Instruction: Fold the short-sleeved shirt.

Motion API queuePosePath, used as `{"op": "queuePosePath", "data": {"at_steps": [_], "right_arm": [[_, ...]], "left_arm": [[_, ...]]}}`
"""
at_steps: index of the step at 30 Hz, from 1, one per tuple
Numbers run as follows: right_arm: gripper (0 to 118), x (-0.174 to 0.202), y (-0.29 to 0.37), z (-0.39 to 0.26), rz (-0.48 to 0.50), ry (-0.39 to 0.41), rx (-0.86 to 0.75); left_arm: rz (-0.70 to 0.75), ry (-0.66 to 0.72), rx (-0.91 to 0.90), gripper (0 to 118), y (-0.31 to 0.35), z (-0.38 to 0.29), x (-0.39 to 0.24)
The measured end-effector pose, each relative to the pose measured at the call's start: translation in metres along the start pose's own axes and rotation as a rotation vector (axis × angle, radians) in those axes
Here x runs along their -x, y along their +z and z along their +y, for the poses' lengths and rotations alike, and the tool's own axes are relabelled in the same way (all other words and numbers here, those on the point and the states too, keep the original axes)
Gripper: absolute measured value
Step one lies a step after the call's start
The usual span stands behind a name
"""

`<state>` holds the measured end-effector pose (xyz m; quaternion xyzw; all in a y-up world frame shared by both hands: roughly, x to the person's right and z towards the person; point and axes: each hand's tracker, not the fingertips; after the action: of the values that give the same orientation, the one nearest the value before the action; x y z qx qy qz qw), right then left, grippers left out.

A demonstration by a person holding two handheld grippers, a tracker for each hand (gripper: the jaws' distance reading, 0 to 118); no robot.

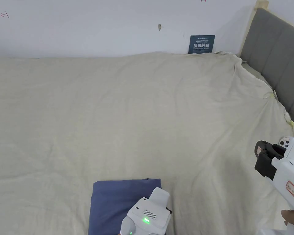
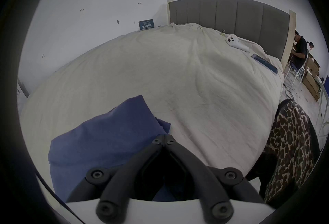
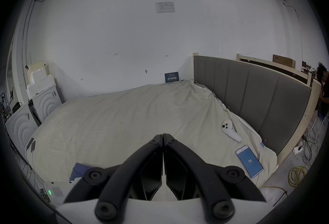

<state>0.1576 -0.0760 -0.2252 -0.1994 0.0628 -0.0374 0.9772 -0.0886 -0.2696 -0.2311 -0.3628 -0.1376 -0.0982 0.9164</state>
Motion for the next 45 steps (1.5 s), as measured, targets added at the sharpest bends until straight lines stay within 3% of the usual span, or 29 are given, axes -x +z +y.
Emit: {"op": "queuePosePath", "data": {"at_steps": [7, 11, 24, 34, 45], "right_arm": [[0, 0.006, 0.005, 0.006, 0.014, 0.008, -0.021], [0, 0.019, 0.009, 0.015, 0.038, 0.024, -0.056], [0, 0.083, 0.013, 0.029, 0.099, 0.085, -0.205], [0, 0.109, 0.010, 0.020, 0.108, 0.123, -0.294], [0, 0.134, -0.007, -0.003, 0.170, 0.109, -0.243]], "left_arm": [[-0.035, 0.154, -0.143, 0, 0.047, 0.030, 0.038], [-0.003, 0.156, -0.272, 0, 0.093, 0.055, 0.066], [0.262, 0.216, -0.585, 0, 0.195, 0.087, 0.162], [0.460, 0.213, -0.697, 0, 0.228, 0.064, 0.192], [0.451, 0.317, -0.677, 0, 0.230, 0.051, 0.209]]}}
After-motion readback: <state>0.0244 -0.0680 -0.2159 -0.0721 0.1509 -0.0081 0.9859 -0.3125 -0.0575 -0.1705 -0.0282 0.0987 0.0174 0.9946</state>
